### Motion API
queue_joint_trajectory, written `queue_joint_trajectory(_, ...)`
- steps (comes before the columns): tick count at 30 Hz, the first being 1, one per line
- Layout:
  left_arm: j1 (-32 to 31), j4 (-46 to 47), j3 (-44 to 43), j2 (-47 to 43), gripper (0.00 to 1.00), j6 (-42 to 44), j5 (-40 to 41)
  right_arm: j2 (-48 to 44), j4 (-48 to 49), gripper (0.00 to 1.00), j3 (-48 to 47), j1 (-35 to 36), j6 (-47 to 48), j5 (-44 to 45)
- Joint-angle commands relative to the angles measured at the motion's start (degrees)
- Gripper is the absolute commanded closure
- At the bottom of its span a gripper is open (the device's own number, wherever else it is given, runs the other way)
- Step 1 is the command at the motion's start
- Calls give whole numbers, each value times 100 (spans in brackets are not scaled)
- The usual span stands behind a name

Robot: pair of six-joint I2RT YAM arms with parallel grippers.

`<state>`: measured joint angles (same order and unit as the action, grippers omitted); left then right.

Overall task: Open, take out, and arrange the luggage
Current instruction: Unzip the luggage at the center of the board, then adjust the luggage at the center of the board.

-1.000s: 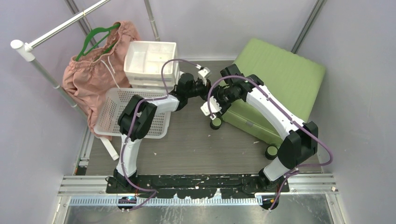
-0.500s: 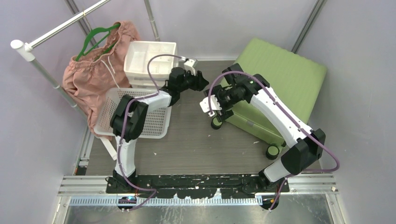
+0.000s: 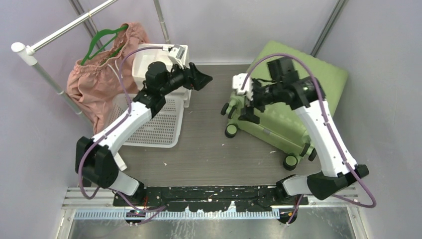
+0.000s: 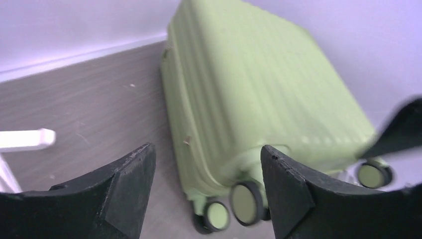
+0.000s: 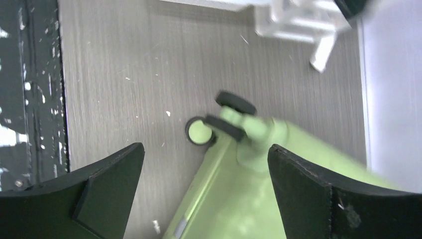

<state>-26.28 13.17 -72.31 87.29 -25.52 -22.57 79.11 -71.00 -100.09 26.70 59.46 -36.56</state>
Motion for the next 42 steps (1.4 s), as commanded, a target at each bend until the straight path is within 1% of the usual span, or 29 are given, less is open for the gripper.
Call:
queue_joint_trajectory(1,-145,-1019,99,-614,22,-856,-640,-474,201,0,-187,-1318,-1604,-537)
queue_joint_trajectory(3,-484,-1597,103,-885,18,-546,-398,-645,266,0,-170,-1806,-1876,-473)
queue_joint_trajectory(7,-1201,-2649,78,-1210,12,281,626,-1062,562,0,52,-2747,-2446,-281)
queue_joint_trajectory(10,-1347,-2815,169,-1253,10,331,916,-1285,506,0,151,-3357,-2732,-98)
queue_joint_trajectory(13,-1610,-2923,79,-1122,9,507,1187,-1366,113,0,64,-3650,-2810,164)
queue_joint_trajectory(19,-1992,-2671,-29,-586,8,734,1403,-1534,-126,0,73,-3980,-3049,550)
queue_joint_trajectory(24,-2194,-2428,-205,-143,8,789,1389,-1588,-177,0,126,-4124,-3283,404)
queue_joint_trajectory(30,-2381,-2522,-514,342,11,845,2118,-1504,-536,0,-44,-4129,-3294,192)
queue_joint_trajectory(35,-2398,-2495,-816,744,17,707,2593,-1654,-398,0,82,-4129,-3575,-270)
queue_joint_trajectory(40,-2399,-2582,-1142,1018,22,823,2807,-1717,-377,0,137,-4129,-3640,-487)
queue_joint_trajectory(41,-2399,-2573,-1178,1040,24,859,2806,-1727,-390,0,147,-4133,-3625,-492)
queue_joint_trajectory(42,-2399,-2547,-1199,1056,30,925,2788,-1724,-421,0,152,-4133,-3595,-513)
